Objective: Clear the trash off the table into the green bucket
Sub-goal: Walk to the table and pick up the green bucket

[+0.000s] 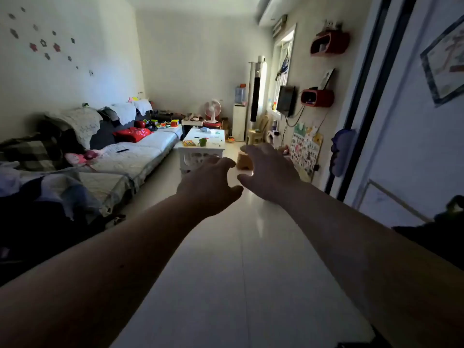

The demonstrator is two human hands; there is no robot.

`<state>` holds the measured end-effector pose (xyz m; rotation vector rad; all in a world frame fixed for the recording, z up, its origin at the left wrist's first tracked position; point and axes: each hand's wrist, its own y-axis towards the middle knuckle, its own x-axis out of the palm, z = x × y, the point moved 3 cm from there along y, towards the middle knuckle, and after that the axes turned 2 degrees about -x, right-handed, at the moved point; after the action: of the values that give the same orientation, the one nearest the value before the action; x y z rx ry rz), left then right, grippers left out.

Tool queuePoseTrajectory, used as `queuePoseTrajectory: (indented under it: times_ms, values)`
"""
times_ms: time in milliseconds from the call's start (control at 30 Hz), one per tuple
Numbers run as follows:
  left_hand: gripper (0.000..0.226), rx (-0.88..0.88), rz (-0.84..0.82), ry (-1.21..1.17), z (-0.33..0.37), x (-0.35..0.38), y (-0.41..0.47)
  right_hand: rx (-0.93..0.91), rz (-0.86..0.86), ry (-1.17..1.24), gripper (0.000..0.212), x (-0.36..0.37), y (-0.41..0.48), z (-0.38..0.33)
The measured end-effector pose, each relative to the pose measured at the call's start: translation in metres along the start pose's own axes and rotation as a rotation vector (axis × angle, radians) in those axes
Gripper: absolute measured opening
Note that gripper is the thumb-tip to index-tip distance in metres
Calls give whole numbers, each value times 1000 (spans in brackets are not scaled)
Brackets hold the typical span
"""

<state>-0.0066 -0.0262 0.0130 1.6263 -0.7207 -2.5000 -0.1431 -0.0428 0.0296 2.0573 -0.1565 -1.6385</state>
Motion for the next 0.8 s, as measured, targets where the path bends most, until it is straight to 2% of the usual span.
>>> queuePoseTrajectory:
  times_ms: [133, 500, 800]
  values:
    - [67, -84, -123, 57, -34, 23, -20, 36, -97, -24, 66, 43, -14, -8]
    - [66, -209, -306, 60, -116, 96, -43, 102, -318, 27, 64, 154, -38, 6]
    - [65, -254, -417, 113, -148, 188, 50, 117, -459, 29, 65, 237, 32, 82]
